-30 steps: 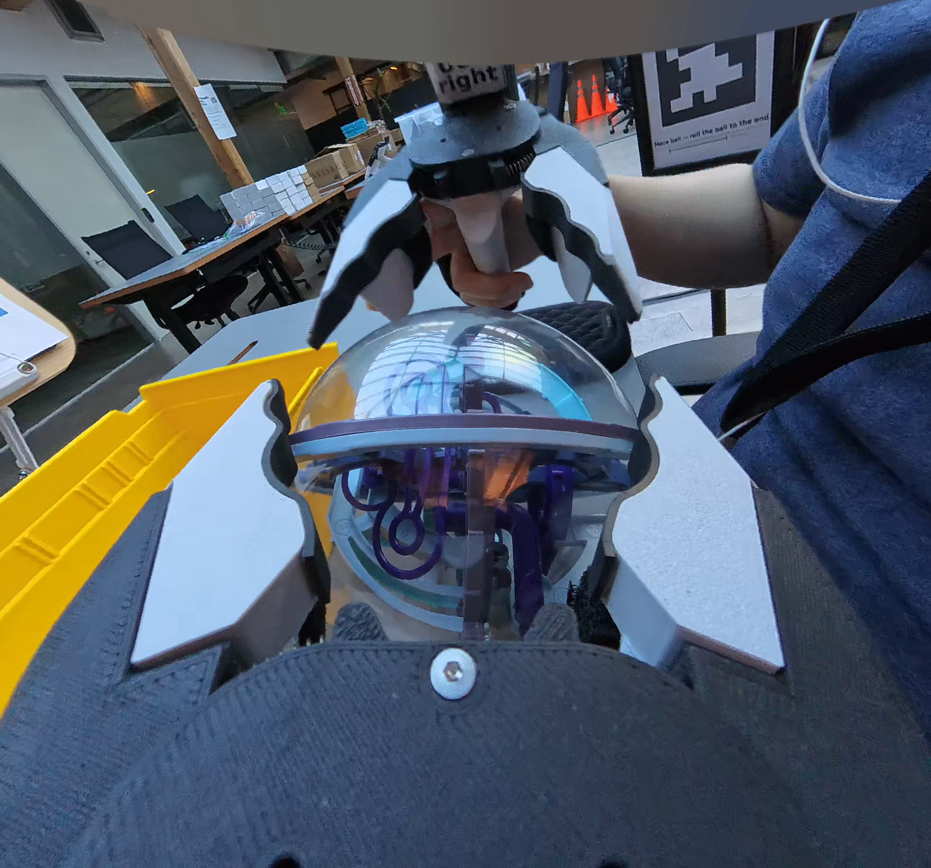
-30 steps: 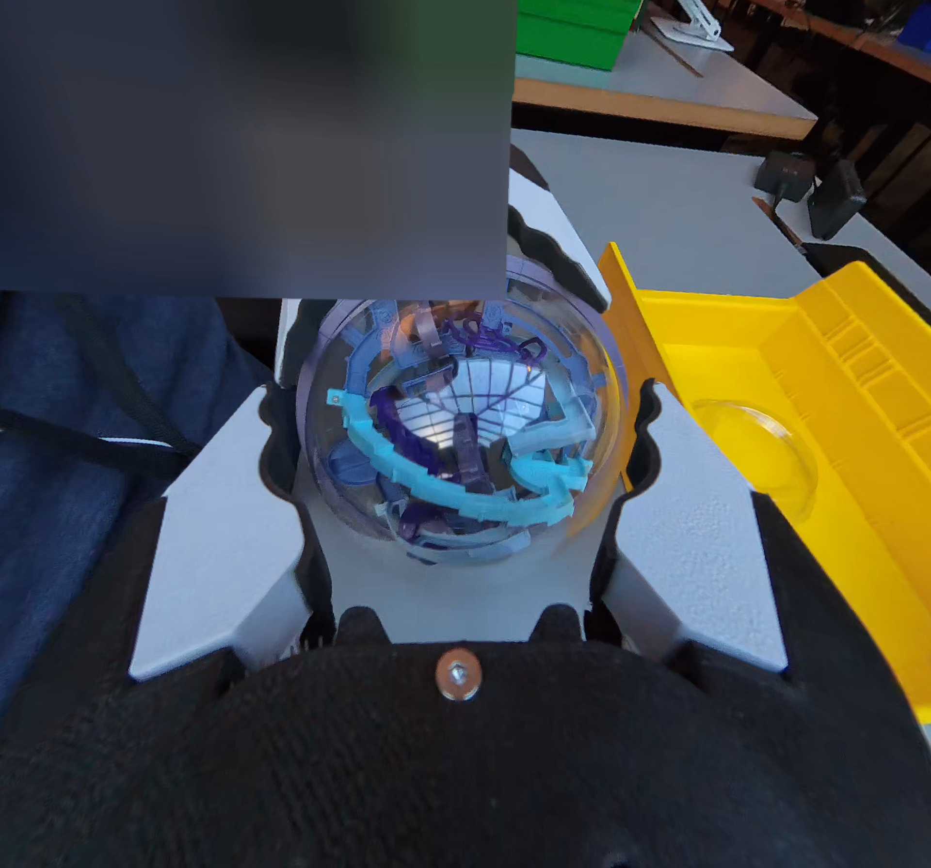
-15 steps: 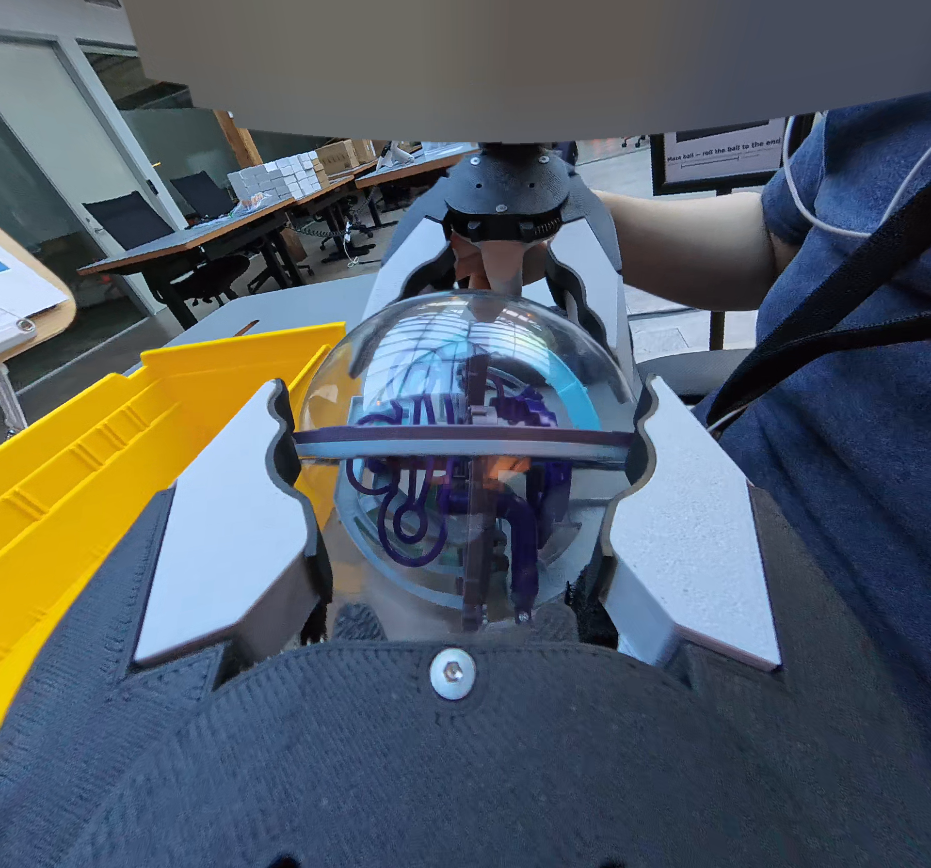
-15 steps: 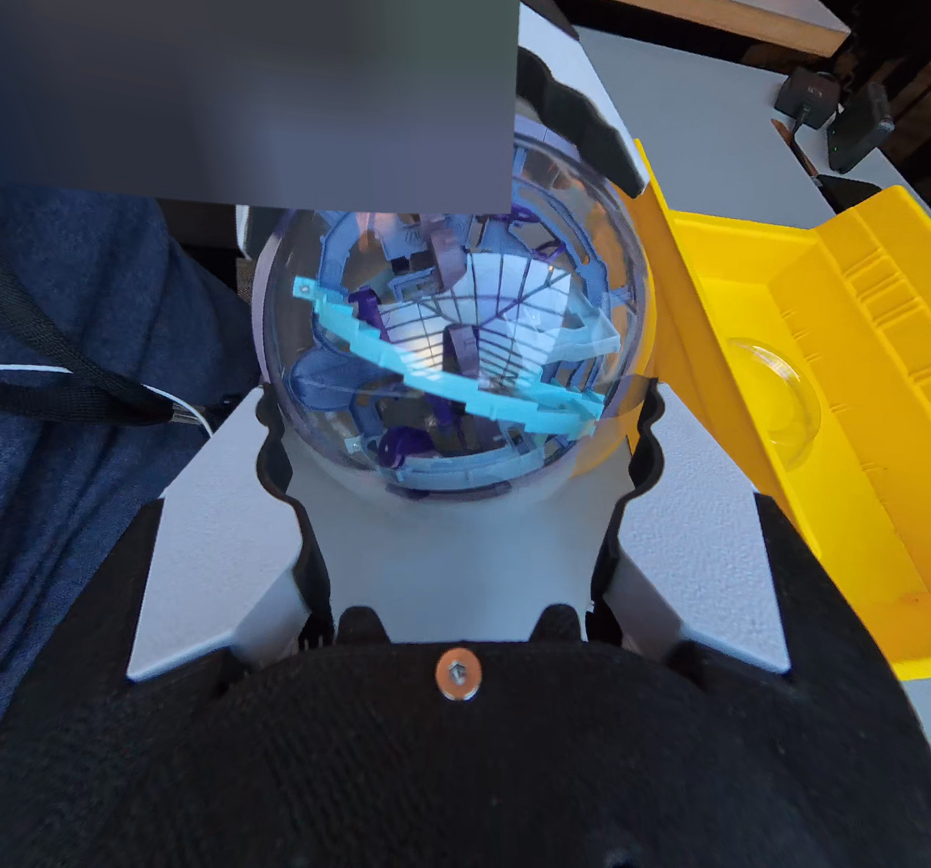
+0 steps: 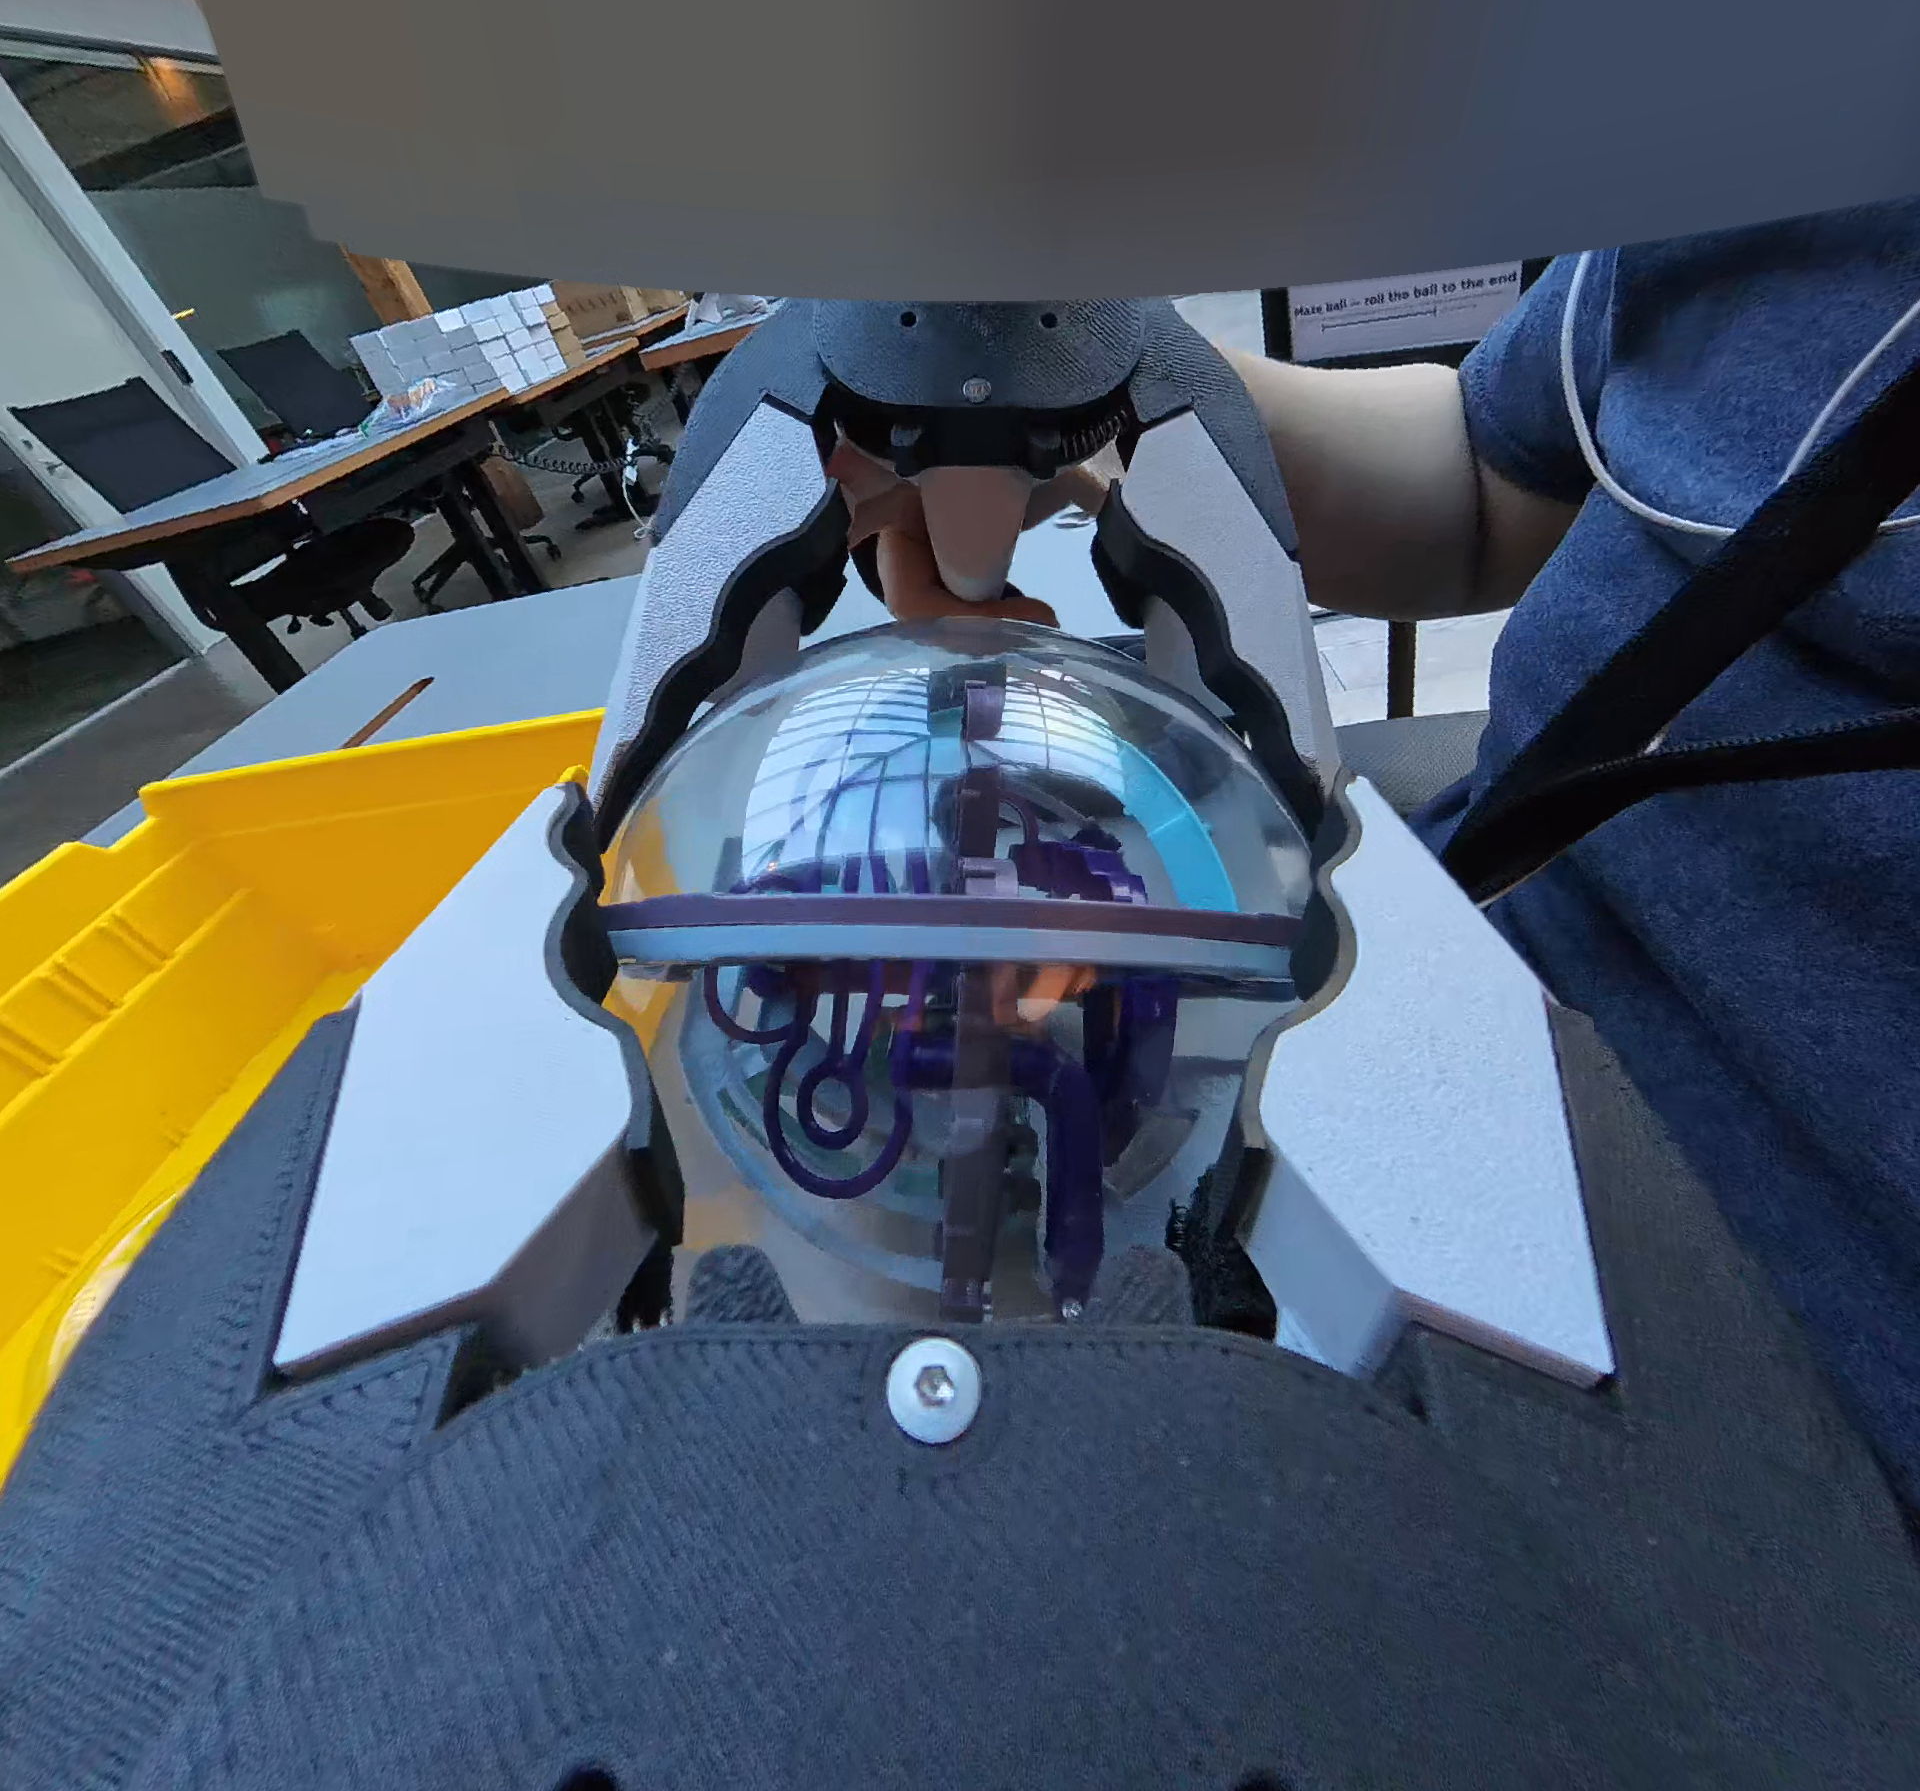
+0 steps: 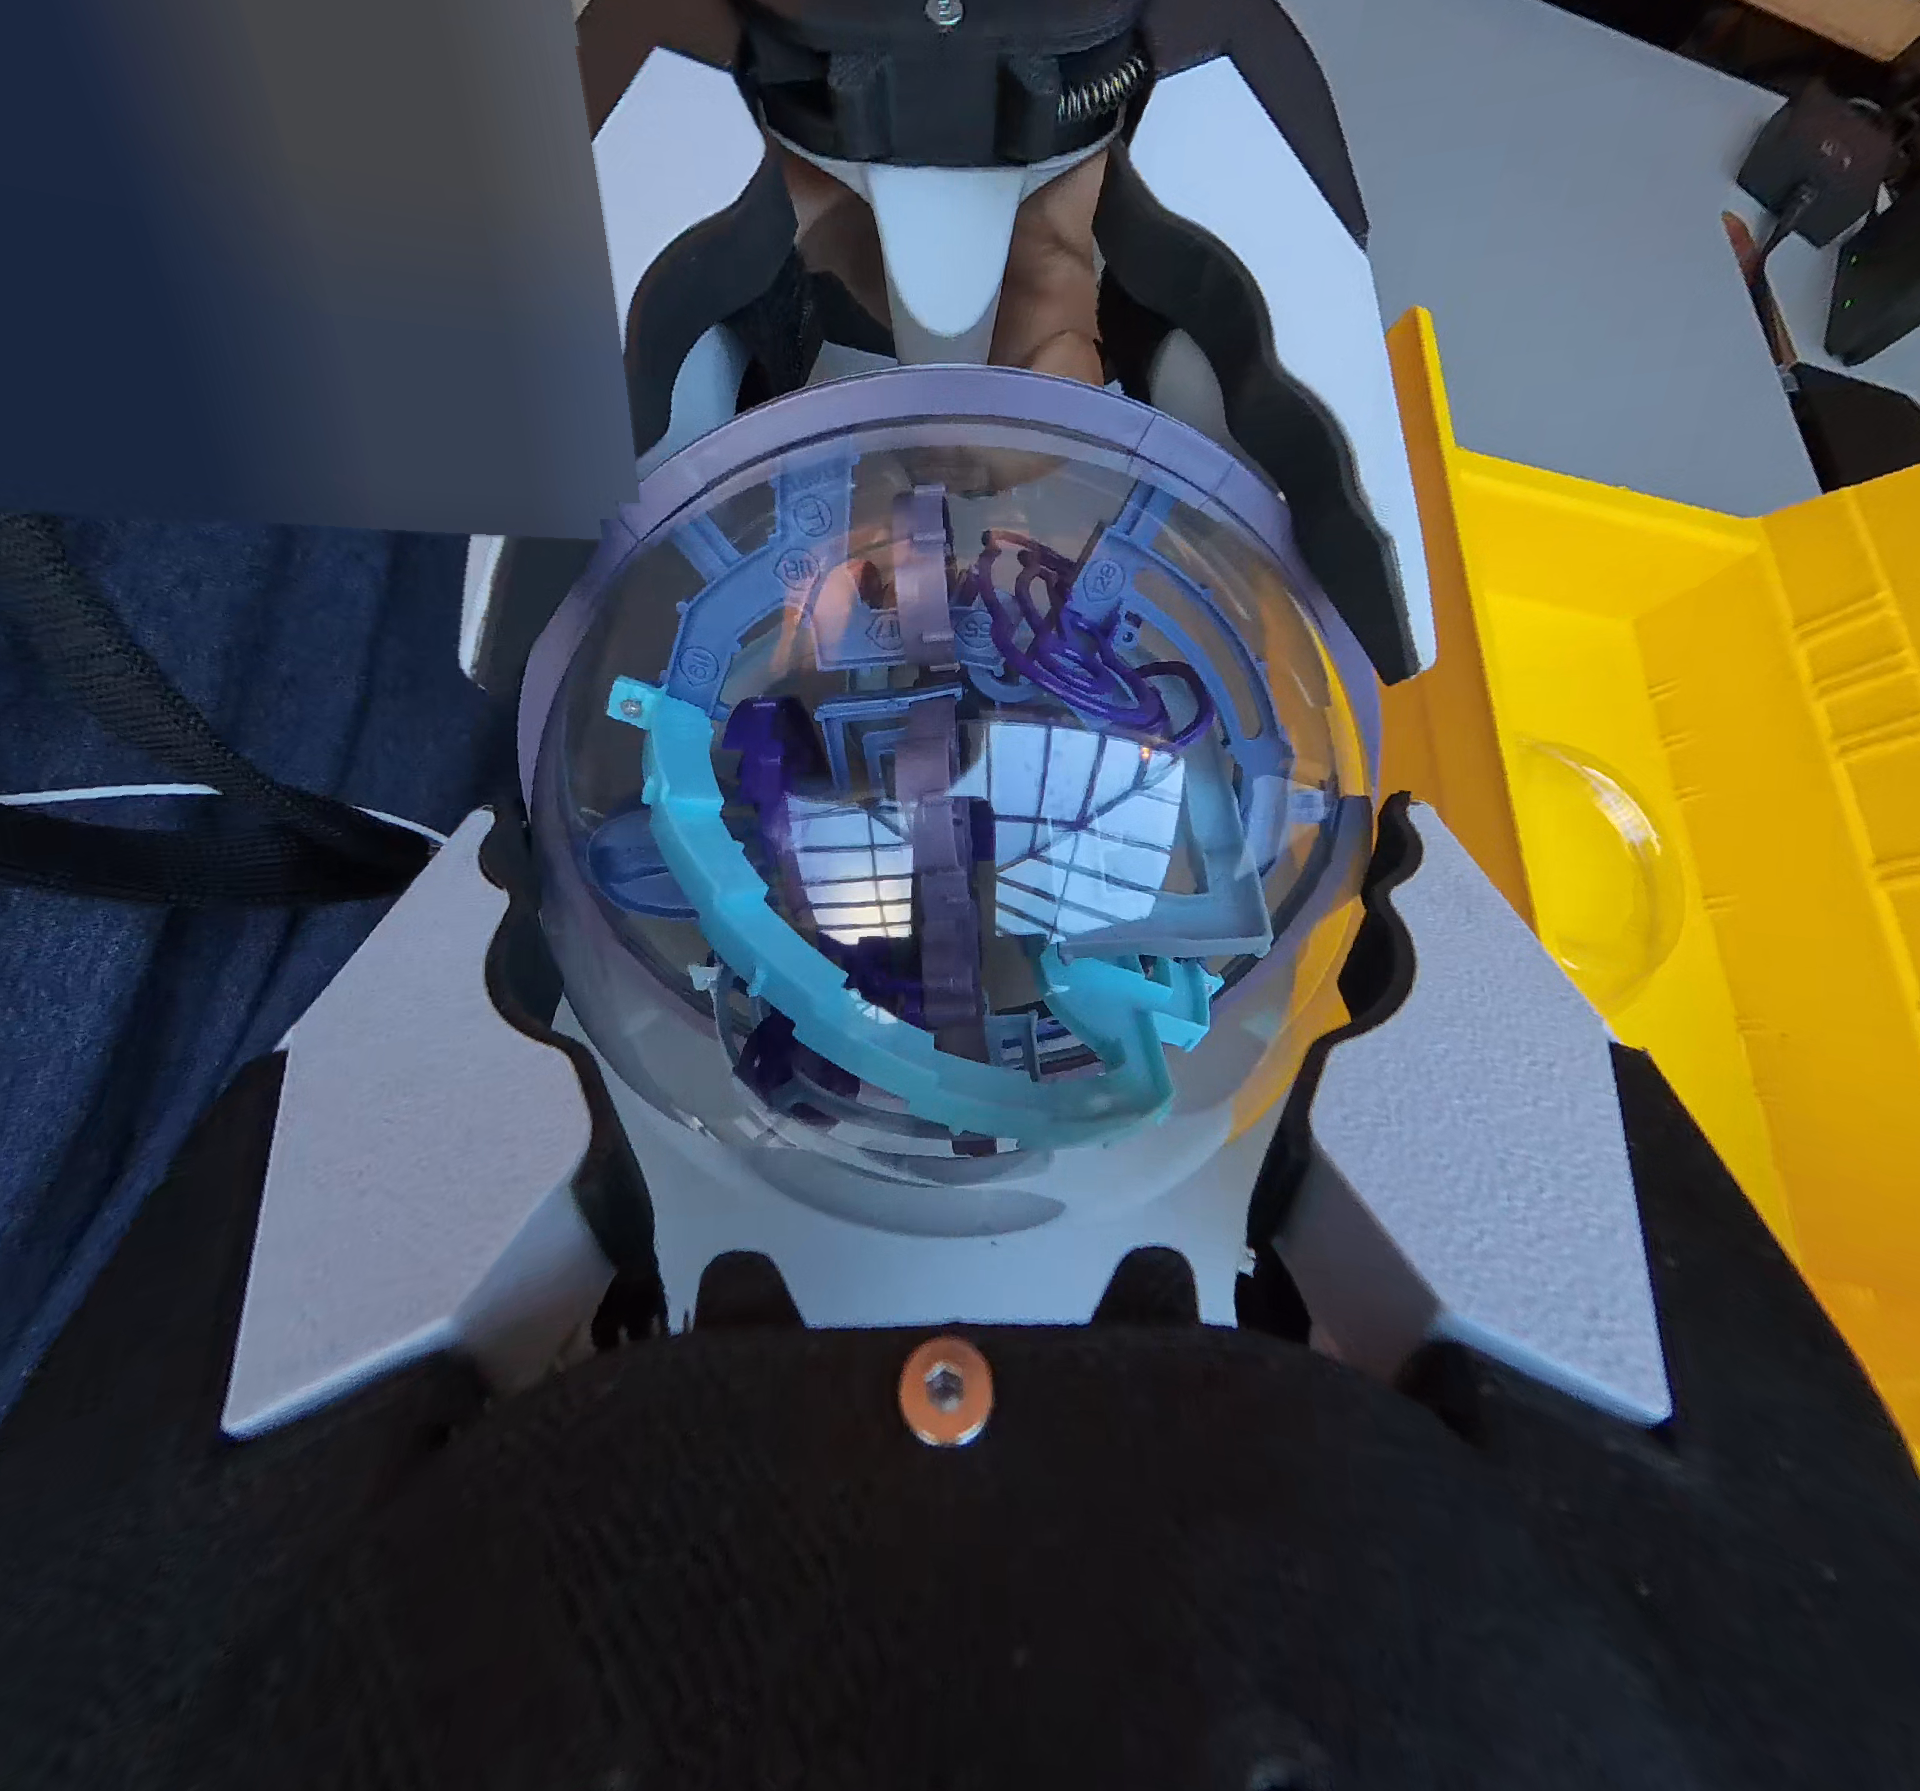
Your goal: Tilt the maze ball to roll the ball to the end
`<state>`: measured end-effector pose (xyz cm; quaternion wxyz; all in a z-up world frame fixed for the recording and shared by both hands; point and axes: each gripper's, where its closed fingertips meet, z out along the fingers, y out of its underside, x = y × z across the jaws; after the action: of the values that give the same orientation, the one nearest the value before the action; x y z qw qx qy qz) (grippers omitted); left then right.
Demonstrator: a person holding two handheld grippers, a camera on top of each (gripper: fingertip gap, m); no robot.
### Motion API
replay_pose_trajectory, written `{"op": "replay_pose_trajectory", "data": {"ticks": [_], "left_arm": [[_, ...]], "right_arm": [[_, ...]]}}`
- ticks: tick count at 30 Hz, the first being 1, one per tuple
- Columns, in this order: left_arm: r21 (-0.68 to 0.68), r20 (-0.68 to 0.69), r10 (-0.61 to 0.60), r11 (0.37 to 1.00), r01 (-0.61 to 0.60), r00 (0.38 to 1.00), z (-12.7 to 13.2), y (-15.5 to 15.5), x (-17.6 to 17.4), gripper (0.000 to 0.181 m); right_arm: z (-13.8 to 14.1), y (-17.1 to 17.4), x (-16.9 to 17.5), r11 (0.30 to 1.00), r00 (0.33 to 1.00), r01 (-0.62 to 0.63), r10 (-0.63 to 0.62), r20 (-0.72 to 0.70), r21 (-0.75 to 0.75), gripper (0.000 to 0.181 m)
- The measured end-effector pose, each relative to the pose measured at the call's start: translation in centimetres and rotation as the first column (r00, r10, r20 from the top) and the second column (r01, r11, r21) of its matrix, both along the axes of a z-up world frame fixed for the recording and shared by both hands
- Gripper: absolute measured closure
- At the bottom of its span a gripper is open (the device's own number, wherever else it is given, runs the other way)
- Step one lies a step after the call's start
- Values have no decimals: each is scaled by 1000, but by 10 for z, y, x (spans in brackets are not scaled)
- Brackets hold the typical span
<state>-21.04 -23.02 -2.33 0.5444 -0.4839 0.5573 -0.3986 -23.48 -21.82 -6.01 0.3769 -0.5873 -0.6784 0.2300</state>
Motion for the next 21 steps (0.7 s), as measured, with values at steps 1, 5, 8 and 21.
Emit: {"op": "replay_pose_trajectory", "data": {"ticks": [1, 5, 8, 21], "left_arm": [[-9, 7, -2, 1000, 2, 1000, 1, 0, -2, 48], [-82, 17, 37, 996, -36, 999, -1, 10, -21, 42], [-164, -47, 33, 986, -40, 998, -18, 15, -36, 45], [-183, -349, -42, 983, -24, 936, -86, 10, -9, 41]], "right_arm": [[0, -1, 0, 1000, 1000, -2, 2, -7, 5, 27], [0, 0, 4, 1000, 999, 11, -11, -31, -1, 27], [0, 0, 9, 1000, 998, 10, -11, -68, -5, 27], [3, -2, 29, 1000, 983, 22, -25, -181, -16, 27]]}}
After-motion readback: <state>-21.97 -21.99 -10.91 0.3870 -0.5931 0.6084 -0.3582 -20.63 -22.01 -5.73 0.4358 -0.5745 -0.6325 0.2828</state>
